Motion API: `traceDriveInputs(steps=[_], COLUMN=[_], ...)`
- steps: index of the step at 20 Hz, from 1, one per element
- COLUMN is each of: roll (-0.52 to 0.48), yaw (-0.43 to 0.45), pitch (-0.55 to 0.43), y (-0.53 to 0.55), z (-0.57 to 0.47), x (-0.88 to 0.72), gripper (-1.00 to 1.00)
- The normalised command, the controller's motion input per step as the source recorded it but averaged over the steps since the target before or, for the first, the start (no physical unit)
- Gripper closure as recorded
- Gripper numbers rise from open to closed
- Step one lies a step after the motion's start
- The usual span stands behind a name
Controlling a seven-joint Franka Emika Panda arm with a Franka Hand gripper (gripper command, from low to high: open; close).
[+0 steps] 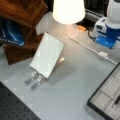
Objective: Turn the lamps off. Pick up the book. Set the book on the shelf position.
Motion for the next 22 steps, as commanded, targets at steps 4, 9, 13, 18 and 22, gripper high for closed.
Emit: traceDriveInputs(steps=[4, 9, 13, 18, 22], roll=[0.011, -0.064, -0.109, -0.11, -0.126], yaw=[0.095, 0.057, 0.011, -0.013, -0.019], pitch=[-0.264, -0.205, -0.177, -0.215, -0.269], y=[-0.31, -0.2, -0.07, -0.01, -0.02], z=[-0.43, -0.37, -0.3, -0.27, -0.27], x=[-0.25, -0.38, -0.48, -0.47, -0.44], gripper=[1.0, 1.0, 1.0, 1.0, 1.0])
